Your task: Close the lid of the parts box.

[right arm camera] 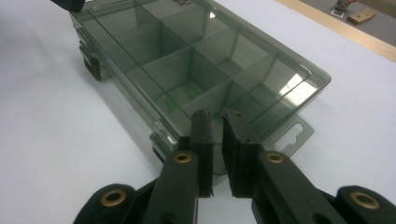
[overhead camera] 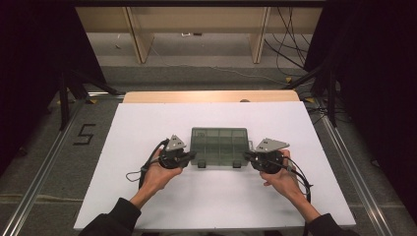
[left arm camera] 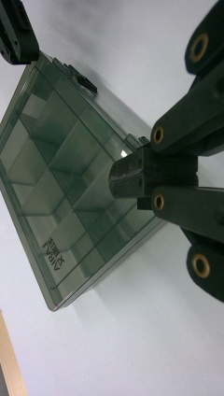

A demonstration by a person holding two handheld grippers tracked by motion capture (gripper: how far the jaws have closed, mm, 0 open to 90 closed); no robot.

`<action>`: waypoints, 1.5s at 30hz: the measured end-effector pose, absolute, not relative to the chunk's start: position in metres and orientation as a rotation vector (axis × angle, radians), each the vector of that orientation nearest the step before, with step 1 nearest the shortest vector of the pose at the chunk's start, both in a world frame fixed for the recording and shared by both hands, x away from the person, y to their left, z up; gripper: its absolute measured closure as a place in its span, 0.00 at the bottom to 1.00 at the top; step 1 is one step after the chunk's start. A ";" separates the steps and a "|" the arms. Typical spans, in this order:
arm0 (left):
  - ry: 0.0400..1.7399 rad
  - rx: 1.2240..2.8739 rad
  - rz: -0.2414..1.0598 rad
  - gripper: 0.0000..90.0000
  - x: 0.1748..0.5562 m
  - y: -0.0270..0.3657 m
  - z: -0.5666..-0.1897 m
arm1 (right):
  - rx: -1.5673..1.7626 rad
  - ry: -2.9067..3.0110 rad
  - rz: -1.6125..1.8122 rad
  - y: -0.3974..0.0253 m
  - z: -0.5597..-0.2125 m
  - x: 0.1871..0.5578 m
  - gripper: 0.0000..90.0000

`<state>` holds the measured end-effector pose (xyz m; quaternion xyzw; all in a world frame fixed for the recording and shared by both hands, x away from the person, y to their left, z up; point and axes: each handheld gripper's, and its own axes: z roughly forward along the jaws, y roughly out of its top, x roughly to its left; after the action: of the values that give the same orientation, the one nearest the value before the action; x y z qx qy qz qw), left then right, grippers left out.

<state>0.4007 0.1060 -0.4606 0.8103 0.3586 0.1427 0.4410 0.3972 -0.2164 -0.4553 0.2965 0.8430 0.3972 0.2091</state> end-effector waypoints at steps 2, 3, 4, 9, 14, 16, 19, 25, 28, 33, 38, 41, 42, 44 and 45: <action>0.896 2.009 0.355 1.00 0.401 0.106 -0.462 | 0.826 2.347 1.108 -0.216 -0.455 0.397 0.92; 0.893 2.012 0.354 1.00 0.401 0.106 -0.462 | 0.826 2.346 1.108 -0.216 -0.455 0.397 0.92; 0.890 2.014 0.350 1.00 0.400 0.106 -0.461 | 0.826 2.351 1.104 -0.216 -0.455 0.397 0.92; 0.900 2.013 0.354 1.00 0.399 0.108 -0.463 | 0.838 2.349 1.105 -0.216 -0.456 0.397 0.92; 0.893 2.017 0.344 1.00 0.399 0.109 -0.462 | 0.842 2.350 1.105 -0.216 -0.456 0.397 0.91; 0.902 1.990 0.355 1.00 0.398 0.108 -0.463 | 0.843 2.351 1.105 -0.216 -0.456 0.397 0.90; 0.911 1.985 0.344 1.00 0.398 0.108 -0.463 | 0.848 2.350 1.109 -0.216 -0.456 0.397 0.89; 0.901 2.008 0.356 1.00 0.399 0.111 -0.462 | 0.859 2.346 1.104 -0.216 -0.455 0.395 0.89; 0.885 2.014 0.353 1.00 0.399 0.112 -0.462 | 0.850 2.343 1.112 -0.217 -0.455 0.395 0.89; 0.912 1.993 0.348 0.98 0.398 0.112 -0.461 | 0.852 2.337 1.113 -0.217 -0.454 0.395 0.88; 0.914 1.963 0.338 0.93 0.398 0.112 -0.460 | 0.863 2.327 1.132 -0.217 -0.451 0.394 0.86; 0.916 1.959 0.339 0.91 0.398 0.113 -0.459 | 0.856 2.318 1.137 -0.218 -0.450 0.394 0.86; 0.913 1.971 0.337 0.90 0.398 0.115 -0.458 | 0.859 2.316 1.137 -0.218 -0.450 0.393 0.85; 0.912 1.974 0.330 0.89 0.398 0.115 -0.457 | 0.867 2.316 1.140 -0.218 -0.449 0.393 0.83; 0.917 1.963 0.334 0.89 0.397 0.115 -0.457 | 0.874 2.323 1.142 -0.218 -0.449 0.393 0.83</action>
<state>0.3973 0.1152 -0.4566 0.7964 0.3720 0.1356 0.4571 0.3934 -0.2180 -0.4487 0.3133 0.8326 0.4092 0.2031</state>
